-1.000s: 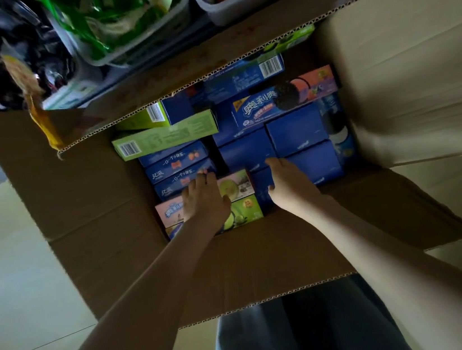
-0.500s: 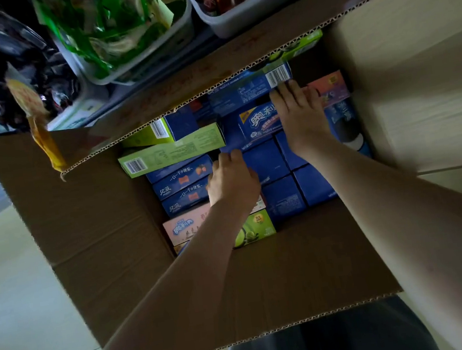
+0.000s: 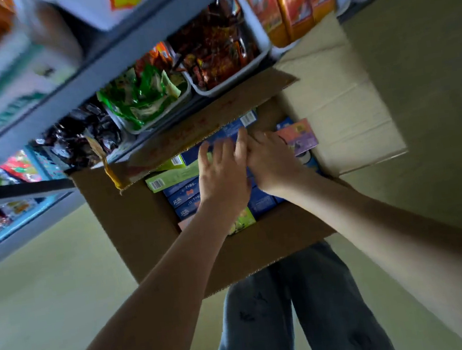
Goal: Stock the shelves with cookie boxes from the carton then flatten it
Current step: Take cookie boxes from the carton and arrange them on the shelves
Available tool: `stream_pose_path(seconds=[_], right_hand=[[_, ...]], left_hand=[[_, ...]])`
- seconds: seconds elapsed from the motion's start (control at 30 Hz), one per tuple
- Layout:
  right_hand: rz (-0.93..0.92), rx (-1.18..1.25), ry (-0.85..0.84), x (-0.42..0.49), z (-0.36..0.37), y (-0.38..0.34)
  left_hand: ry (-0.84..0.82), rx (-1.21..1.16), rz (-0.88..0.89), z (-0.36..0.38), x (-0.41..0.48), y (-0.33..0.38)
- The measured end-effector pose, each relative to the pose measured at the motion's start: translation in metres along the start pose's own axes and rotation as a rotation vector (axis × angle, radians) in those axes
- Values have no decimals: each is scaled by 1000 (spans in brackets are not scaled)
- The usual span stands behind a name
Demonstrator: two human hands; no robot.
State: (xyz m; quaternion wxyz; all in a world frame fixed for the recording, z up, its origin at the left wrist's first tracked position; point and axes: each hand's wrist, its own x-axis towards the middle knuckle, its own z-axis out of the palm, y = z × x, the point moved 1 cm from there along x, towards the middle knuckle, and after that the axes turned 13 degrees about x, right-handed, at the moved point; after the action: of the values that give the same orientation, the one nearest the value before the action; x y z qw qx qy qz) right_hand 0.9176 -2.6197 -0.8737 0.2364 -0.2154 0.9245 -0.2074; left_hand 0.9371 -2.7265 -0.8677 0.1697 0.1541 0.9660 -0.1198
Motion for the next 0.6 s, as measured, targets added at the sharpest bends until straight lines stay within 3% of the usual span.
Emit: stream_pose_path(seconds=[0.13,0.37,0.6], right_hand=[[-70,7,121,-31,-102,-57],[-218,31,77,-89,-271,-125],[-144,-123,61,-133,-433,-184]], left_hand=[[6,-78,-26,-106,-24,-34],[247,10,38,-286,-94,-93],[410,58,-10,-423,-154,-165]])
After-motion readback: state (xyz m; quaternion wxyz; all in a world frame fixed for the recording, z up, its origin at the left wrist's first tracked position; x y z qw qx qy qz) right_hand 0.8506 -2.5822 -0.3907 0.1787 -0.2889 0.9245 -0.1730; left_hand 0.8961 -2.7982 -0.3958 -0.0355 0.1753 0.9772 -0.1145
